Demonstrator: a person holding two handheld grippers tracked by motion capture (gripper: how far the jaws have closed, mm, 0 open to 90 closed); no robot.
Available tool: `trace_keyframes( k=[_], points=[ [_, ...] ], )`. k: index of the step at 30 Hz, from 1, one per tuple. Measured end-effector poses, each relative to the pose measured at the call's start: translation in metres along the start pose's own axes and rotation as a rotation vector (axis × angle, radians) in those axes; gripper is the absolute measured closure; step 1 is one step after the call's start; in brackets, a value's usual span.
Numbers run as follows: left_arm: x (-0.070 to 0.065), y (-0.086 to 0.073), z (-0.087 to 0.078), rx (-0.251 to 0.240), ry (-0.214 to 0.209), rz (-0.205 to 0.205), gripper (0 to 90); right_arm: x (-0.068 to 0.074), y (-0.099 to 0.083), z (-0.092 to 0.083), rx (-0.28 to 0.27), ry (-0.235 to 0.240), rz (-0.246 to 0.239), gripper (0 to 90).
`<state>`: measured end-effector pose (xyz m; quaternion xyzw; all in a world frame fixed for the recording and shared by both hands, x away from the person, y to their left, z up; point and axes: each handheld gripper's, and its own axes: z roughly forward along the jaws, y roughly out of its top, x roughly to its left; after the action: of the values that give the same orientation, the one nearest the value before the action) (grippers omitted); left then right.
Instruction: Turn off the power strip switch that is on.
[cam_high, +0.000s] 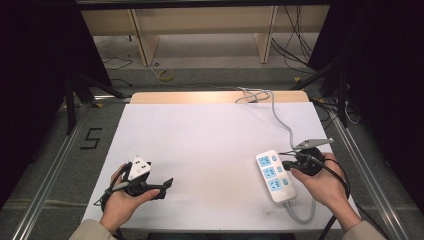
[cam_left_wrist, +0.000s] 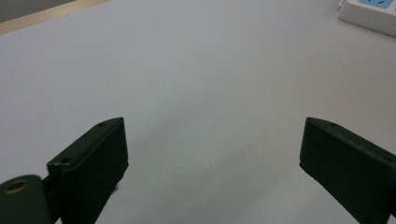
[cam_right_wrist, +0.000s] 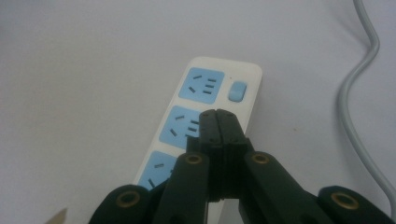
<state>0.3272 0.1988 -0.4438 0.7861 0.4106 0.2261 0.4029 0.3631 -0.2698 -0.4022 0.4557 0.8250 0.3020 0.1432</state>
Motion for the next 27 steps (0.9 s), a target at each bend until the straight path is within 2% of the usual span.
trace_keyframes(
  k=[27],
  points=[
    [-0.001,0.000,0.001,0.002,-0.002,0.006,7.6,-0.003,0.015,0.031,0.163,0.003,0.013,90.0]
  ],
)
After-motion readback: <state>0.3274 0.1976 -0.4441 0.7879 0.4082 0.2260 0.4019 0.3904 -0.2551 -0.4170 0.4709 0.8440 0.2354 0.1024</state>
